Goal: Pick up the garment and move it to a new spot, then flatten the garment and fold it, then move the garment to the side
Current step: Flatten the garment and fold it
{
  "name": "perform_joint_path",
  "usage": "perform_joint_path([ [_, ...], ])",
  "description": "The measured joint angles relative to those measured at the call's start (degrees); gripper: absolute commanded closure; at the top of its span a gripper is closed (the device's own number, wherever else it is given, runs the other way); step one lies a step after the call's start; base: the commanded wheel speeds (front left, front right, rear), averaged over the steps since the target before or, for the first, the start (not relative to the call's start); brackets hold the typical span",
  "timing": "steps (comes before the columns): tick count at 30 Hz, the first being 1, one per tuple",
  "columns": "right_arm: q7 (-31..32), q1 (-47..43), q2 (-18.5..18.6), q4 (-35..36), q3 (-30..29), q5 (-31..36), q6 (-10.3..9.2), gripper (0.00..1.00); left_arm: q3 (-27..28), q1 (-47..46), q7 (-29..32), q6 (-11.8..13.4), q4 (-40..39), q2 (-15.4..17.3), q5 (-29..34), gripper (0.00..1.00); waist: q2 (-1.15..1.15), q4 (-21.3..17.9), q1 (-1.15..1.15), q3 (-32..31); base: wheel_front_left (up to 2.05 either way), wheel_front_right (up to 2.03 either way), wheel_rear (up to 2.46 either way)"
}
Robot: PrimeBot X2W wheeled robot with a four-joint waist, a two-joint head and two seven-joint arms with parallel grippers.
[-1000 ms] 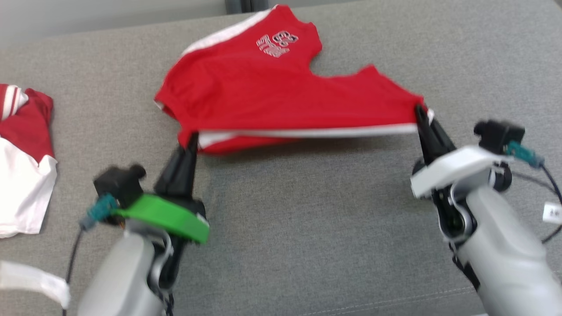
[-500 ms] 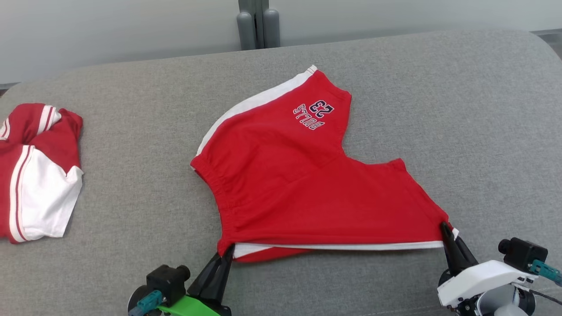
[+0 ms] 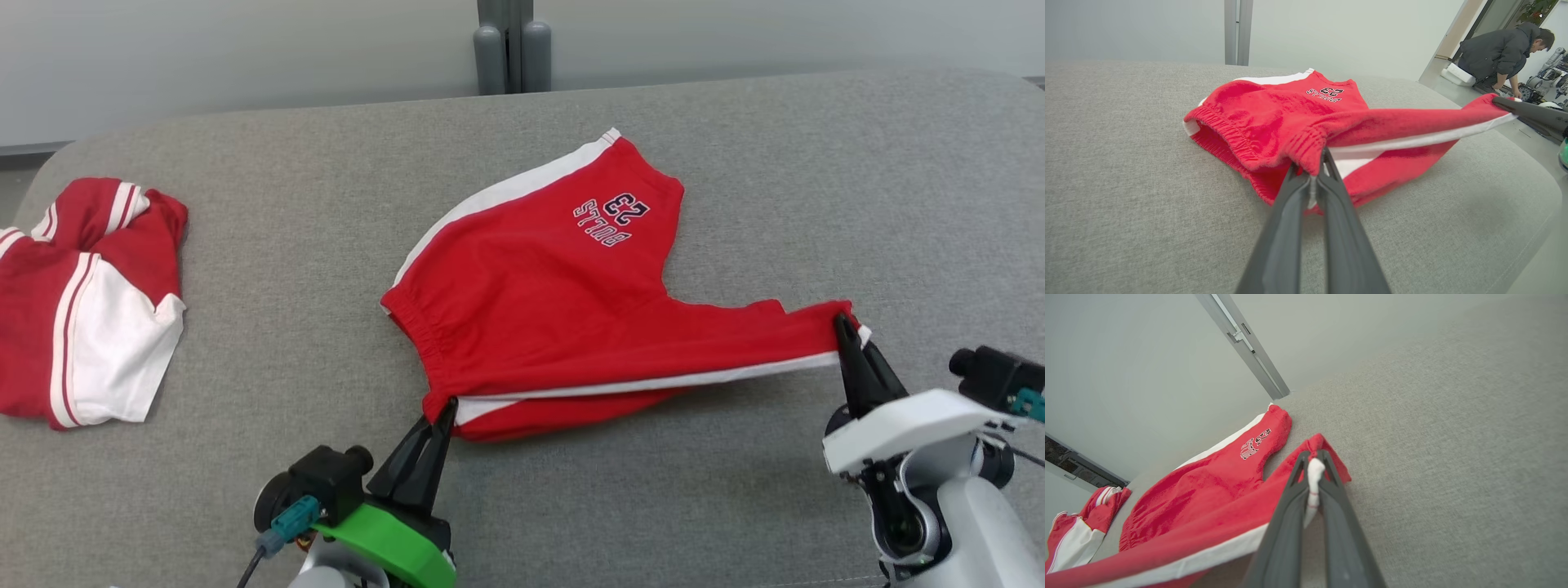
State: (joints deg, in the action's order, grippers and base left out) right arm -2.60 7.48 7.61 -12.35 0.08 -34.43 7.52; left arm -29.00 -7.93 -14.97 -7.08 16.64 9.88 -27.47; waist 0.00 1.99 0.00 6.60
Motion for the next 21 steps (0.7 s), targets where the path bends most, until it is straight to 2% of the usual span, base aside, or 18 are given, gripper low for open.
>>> perform_joint_path([
  [3,1.78,4.71,-0.03,-1.19,0.15,0.36,-0.01,1.0,-0.13,-2.49,-0.01,-0.05,0.31,-0.58,0.07,1.0,0.0,1.04,0.0,0.64,0.0,0.0,0.0],
  [10,4.75,19.09,0.01,-8.96,-0.38,1.79,-0.03,1.0,-0.26,-10.83,-0.05,-0.23,4.09,-2.6,-1.25,1.0,0.0,3.74,0.0,3.6,0.0,0.0,0.0],
  [21,4.94,43.11,0.03,-29.95,-1.02,8.09,-0.03,1.0,-0.77,-25.18,-0.07,-0.26,12.91,-4.81,-5.21,1.0,0.0,8.47,0.0,10.43,0.0,0.0,0.0],
])
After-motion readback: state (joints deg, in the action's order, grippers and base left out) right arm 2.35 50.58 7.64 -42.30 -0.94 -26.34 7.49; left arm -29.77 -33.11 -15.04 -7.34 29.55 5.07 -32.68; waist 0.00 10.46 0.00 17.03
